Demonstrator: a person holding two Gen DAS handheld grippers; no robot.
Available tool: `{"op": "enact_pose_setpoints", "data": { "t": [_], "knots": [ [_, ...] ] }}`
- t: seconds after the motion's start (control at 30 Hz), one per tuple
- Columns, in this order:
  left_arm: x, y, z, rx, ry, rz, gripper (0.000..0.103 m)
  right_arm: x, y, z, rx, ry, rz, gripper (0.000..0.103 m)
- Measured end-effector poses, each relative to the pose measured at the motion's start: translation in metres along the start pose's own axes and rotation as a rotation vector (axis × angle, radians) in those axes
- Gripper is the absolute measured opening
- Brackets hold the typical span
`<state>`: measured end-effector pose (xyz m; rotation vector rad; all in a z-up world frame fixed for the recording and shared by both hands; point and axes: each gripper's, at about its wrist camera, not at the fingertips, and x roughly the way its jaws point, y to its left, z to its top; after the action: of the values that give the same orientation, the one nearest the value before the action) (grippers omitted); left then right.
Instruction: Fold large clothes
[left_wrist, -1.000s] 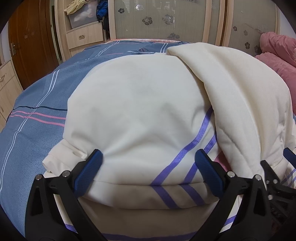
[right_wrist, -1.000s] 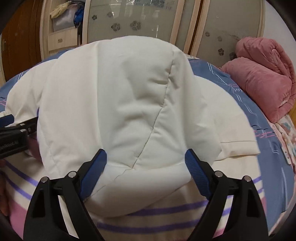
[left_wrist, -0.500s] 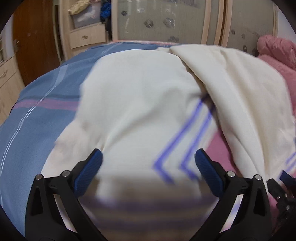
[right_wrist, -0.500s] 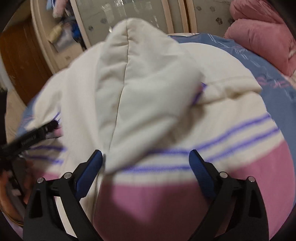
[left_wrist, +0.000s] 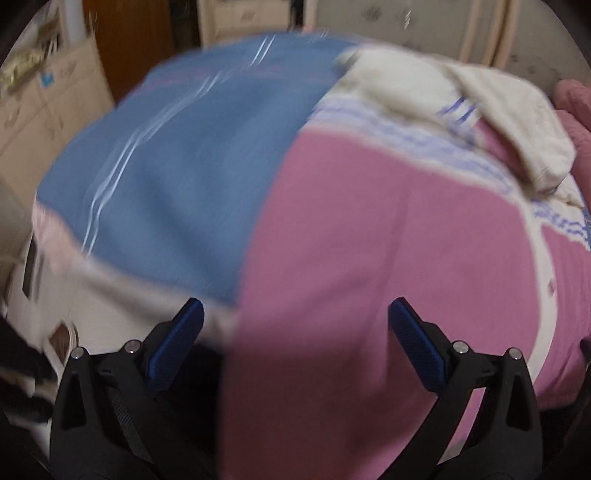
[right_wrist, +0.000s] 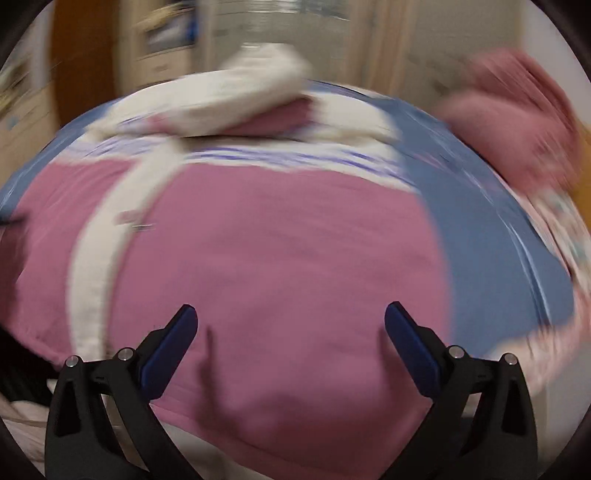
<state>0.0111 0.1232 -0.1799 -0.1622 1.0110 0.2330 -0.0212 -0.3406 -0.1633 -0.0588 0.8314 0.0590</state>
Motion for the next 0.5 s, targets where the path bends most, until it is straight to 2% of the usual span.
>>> {"op": "enact_pose_setpoints", "data": {
  "t": [0.1, 0.13, 0.2, 0.3, 0.37, 0.43, 0.47, 0.5],
  "knots": [
    [0.016, 0.024, -0.02, -0.048, 0.149, -0.183, 0.101, 0.01, -0.056, -0.017, 0.212, 0.117, 0.056, 0.102],
    [0.02, 0.026, -0.023, -0.057, 0.179, -0.214, 0.101, 0.015, -0.07, -0.023, 0.278, 0.148, 0.088, 0.102],
    [0.026, 0.018, -0.028, -0.026, 0.2, -0.201, 0.101, 0.028, -0.087, -0.039, 0.398, 0.21, 0.184, 0.102],
    [0.033, -0.003, -0.033, 0.015, 0.251, -0.282, 0.101, 0.034, -0.08, -0.046, 0.357, 0.233, 0.208, 0.102],
    [0.036, -0.015, -0.039, 0.055, 0.263, -0.262, 0.101, 0.042, -0.072, -0.05, 0.345, 0.266, 0.257, 0.102],
    [0.036, -0.019, -0.043, 0.082, 0.262, -0.251, 0.1, 0.044, -0.073, -0.051, 0.364, 0.263, 0.266, 0.086],
    [0.033, -0.018, -0.045, 0.089, 0.255, -0.274, 0.096, 0.044, -0.074, -0.051, 0.377, 0.255, 0.295, 0.065],
    [0.028, -0.018, -0.046, 0.102, 0.242, -0.309, 0.083, 0.039, -0.075, -0.05, 0.385, 0.247, 0.323, 0.05]
  ]
}}
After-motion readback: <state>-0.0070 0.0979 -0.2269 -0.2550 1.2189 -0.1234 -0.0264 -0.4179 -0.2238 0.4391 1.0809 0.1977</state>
